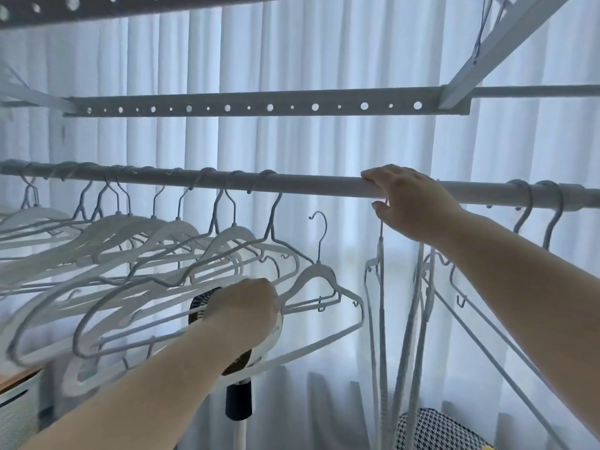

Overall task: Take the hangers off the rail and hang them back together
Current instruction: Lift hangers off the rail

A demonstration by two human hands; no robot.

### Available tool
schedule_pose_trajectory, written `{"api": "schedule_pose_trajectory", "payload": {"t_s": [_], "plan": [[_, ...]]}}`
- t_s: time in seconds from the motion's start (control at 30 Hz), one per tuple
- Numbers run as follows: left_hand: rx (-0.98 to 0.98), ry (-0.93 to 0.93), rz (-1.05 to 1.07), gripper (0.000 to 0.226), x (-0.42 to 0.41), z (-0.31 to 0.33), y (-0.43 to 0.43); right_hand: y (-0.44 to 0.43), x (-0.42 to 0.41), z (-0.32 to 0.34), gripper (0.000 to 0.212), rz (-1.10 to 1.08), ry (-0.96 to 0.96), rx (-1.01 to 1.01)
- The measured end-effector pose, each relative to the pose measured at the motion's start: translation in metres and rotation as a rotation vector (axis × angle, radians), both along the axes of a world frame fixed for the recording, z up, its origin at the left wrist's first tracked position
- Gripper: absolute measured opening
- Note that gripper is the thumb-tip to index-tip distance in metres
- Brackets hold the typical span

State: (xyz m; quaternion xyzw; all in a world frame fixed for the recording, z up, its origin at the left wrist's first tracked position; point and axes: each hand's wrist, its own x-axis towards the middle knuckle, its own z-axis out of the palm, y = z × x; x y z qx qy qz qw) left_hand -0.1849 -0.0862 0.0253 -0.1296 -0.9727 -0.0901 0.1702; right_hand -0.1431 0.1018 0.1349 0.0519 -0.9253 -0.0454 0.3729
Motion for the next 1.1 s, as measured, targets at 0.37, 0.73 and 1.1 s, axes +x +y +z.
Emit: {"api": "schedule_pose_trajectory", "payload": {"t_s": [0.37,0.73,1.1], "plan": [[0.077,-0.005,0.143,0.028,0.082,-0.017,-0.048,-0.026,0.029,-0.01,0.054,0.236,-0.004,0.079],[0.134,-0.029,0.196,0.04,0.193,-0.036,-0.118,-0.11,0.089,-0.027,0.032,0.447,-0.442,0.034],[0.408,-0.033,0.231,0.014,0.299,-0.069,-0.187,-0.156,0.189,-0.058,0.029,0.581,-0.665,-0.268]]}}
